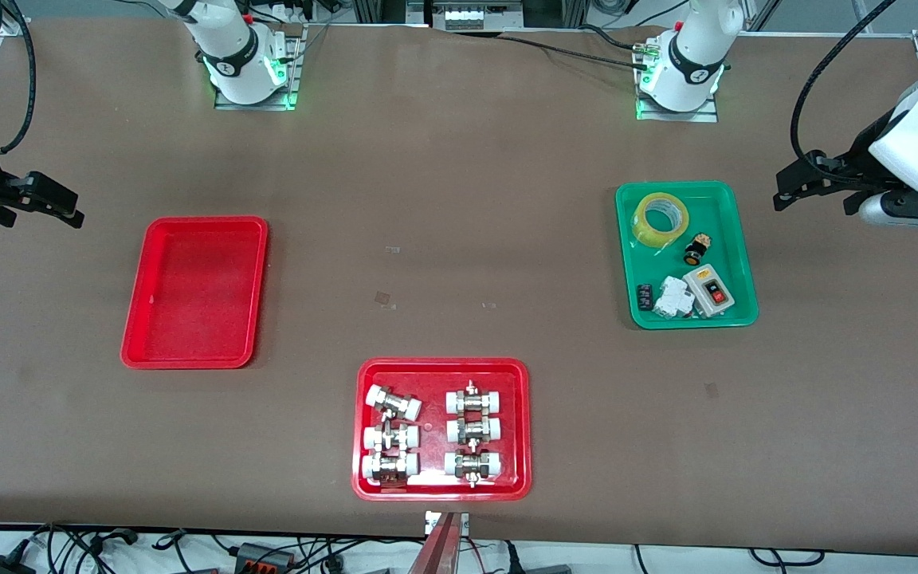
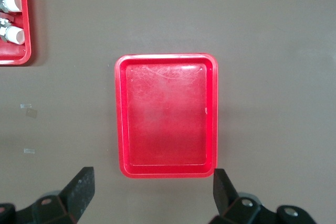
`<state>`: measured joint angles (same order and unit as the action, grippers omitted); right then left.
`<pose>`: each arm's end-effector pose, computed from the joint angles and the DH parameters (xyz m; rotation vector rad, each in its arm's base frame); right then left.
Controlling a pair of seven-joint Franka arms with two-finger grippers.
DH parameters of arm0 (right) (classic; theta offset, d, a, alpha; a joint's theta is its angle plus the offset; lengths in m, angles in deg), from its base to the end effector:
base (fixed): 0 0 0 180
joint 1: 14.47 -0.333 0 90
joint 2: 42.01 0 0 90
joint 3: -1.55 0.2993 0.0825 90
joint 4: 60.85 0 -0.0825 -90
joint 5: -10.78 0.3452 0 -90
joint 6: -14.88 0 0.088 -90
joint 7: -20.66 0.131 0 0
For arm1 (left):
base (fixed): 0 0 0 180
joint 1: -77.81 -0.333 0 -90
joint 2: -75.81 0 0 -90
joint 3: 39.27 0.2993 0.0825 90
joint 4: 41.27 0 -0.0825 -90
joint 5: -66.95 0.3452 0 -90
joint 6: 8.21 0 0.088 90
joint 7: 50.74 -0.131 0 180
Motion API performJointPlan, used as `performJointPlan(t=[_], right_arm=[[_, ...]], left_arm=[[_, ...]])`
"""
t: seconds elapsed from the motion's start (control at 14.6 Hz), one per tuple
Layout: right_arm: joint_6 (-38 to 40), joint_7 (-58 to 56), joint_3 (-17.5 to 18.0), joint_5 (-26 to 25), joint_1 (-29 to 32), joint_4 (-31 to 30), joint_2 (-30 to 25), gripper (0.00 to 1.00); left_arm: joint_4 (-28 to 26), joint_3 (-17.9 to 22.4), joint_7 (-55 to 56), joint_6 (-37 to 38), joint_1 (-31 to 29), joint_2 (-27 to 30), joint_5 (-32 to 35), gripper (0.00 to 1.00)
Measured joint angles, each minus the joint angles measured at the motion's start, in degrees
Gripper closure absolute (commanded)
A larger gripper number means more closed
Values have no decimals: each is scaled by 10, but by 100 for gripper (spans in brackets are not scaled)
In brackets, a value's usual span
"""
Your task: Left arm passes tape to right arm into tray
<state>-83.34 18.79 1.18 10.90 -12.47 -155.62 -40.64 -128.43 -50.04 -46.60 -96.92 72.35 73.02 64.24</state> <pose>0.5339 -0.0218 0.5476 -3.1405 0.0141 -0.0571 0.5244 -0.0527 0.5785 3.0867 -0.0322 -0.0391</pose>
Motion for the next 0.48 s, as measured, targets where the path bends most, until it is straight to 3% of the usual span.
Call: performJointPlan(t=[0.48], right_arm=[[2,0,0,0,0,0,-4,0]], left_arm=[[0,0,0,18,0,0,0,0]])
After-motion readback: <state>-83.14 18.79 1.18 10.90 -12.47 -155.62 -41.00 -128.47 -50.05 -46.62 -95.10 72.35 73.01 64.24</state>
